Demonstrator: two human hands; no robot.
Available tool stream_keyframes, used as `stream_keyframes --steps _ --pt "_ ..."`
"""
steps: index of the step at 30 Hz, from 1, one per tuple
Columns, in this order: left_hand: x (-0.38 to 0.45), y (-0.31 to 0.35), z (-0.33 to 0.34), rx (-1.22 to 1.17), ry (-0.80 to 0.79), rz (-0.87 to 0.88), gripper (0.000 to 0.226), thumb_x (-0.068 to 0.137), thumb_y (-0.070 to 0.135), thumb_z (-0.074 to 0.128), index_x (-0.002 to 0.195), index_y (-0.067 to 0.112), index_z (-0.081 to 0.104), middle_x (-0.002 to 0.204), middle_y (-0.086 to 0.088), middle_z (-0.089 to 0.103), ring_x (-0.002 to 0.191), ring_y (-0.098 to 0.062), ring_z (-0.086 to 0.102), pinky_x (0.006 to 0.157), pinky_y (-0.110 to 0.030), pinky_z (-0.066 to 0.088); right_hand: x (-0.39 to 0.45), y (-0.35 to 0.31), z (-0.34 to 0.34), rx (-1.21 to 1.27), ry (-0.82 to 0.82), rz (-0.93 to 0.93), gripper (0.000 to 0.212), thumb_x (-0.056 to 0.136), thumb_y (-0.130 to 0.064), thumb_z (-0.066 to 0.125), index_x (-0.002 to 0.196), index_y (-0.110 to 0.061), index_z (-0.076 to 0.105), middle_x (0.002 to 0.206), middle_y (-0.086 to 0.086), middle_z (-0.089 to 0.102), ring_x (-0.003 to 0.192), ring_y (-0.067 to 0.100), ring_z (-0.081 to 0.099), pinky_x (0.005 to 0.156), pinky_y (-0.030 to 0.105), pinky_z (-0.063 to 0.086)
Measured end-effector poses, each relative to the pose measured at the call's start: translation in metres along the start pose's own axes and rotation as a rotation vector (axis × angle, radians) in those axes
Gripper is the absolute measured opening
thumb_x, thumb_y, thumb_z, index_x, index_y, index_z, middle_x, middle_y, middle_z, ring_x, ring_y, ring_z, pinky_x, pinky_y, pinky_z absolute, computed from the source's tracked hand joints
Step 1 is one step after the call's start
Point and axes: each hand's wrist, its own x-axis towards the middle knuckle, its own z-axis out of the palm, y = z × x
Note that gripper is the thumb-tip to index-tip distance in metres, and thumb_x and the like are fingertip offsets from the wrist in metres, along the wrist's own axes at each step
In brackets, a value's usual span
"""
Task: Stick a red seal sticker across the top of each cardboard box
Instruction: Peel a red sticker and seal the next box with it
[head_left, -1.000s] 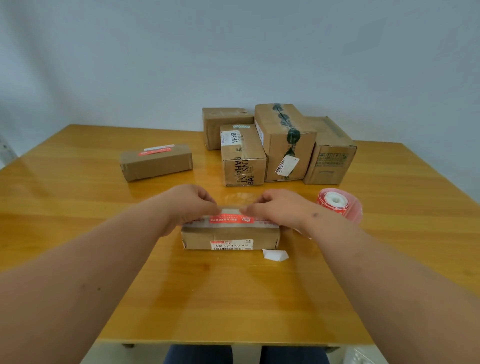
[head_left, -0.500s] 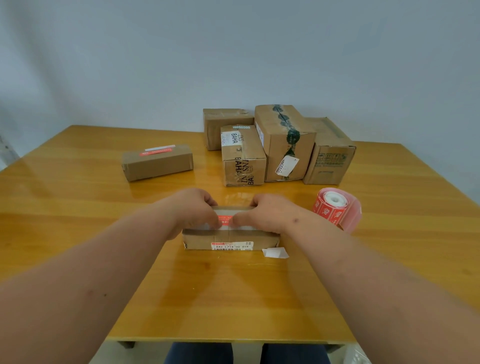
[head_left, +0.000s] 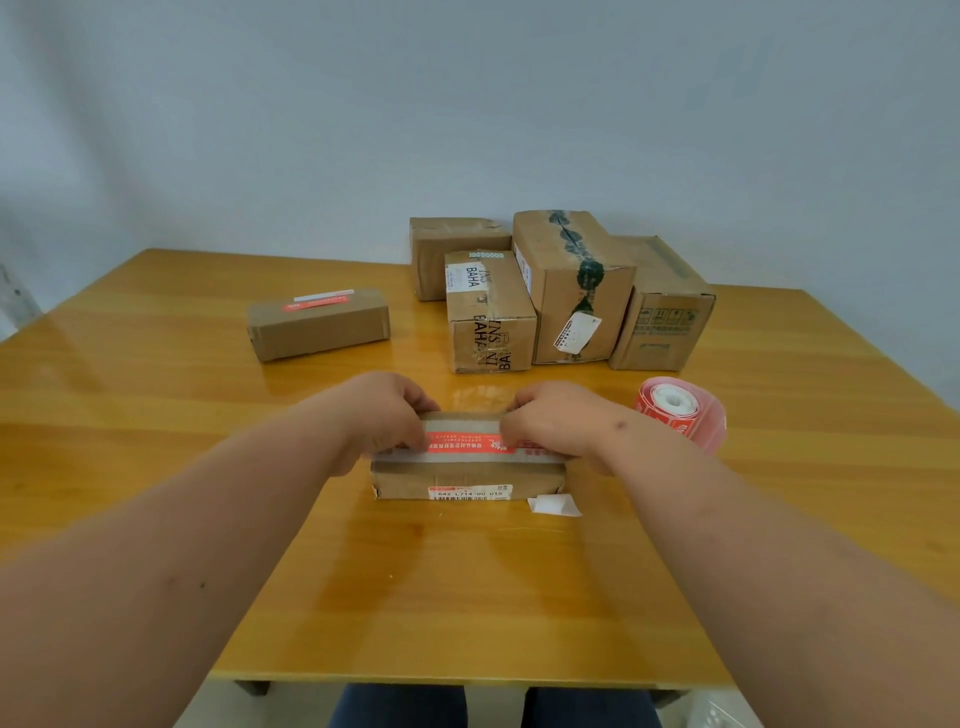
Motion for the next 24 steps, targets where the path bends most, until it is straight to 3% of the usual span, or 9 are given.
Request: stream_keyframes --steps 3,8,12,15,18,21,24 --pt "0.001 -0.002 0.000 -0.027 0.031 -0.012 0.022 0.087 0.010 0.068 0.100 0.028 0.070 0.105 -0.004 0.067 0.101 -0.022 0.061 0.093 -0.039 0.053 -0.005 0.004 -0.002 0.040 0.020 -0.003 0.032 0.088 -0.032 0.061 0.112 -0.012 0.064 0.111 0.009 0.063 0.103 0.024 0.059 0.094 0.040 0.050" --pt "0.002 -0.001 0.000 -0.063 0.065 -0.026 0.025 0.090 0.004 0.064 0.104 0.023 0.071 0.103 -0.006 0.068 0.099 -0.023 0.062 0.082 -0.034 0.055 -0.006 0.005 -0.002 0.019 0.032 -0.034 0.030 0.091 -0.019 0.055 0.117 -0.005 0.062 0.116 0.016 0.064 0.100 0.026 0.060 0.085 0.035 0.050" --pt "-0.001 0.001 -0.001 -0.044 0.060 -0.017 0.020 0.086 0.013 0.071 0.103 0.025 0.071 0.103 -0.004 0.067 0.098 -0.021 0.060 0.081 -0.033 0.052 -0.007 0.006 -0.001 0.046 0.036 -0.041 0.031 0.090 -0.027 0.061 0.116 -0.012 0.063 0.112 0.007 0.064 0.104 0.022 0.059 0.092 0.037 0.050" --pt "-0.001 0.002 -0.003 -0.093 0.082 -0.017 0.028 0.089 0.000 0.062 0.105 0.021 0.071 0.101 -0.007 0.068 0.092 -0.019 0.062 0.086 -0.036 0.055 -0.004 0.008 -0.001 0.115 0.040 -0.030 0.032 0.092 -0.017 0.055 0.121 -0.005 0.061 0.119 0.014 0.063 0.111 0.031 0.058 0.098 0.044 0.048" --pt "-0.003 0.007 -0.006 -0.217 0.217 0.032 0.013 0.093 0.013 0.060 0.098 0.016 0.072 0.095 -0.008 0.068 0.086 -0.020 0.063 0.080 -0.037 0.057 0.001 0.014 -0.003 0.422 0.069 0.028 0.029 0.088 -0.028 0.060 0.103 -0.003 0.064 0.109 0.019 0.069 0.107 0.035 0.063 0.098 0.050 0.048" --pt "-0.004 0.008 -0.012 -0.364 0.370 0.125 0.029 0.094 0.035 0.060 0.095 0.007 0.067 0.090 -0.007 0.067 0.079 -0.019 0.063 0.063 -0.028 0.050 0.002 0.017 -0.004 0.702 0.065 -0.006 0.027 0.088 -0.027 0.064 0.103 -0.005 0.064 0.102 0.015 0.071 0.102 0.028 0.067 0.099 0.047 0.049" --pt "-0.004 0.002 -0.014 -0.369 0.430 0.140 0.017 0.090 0.022 0.067 0.097 0.009 0.058 0.096 -0.007 0.061 0.085 -0.022 0.059 0.069 -0.032 0.051 -0.002 0.024 -0.005 0.554 0.196 -0.170 0.025 0.084 -0.007 0.066 0.107 -0.017 0.065 0.106 0.002 0.068 0.102 0.017 0.063 0.092 0.035 0.052"
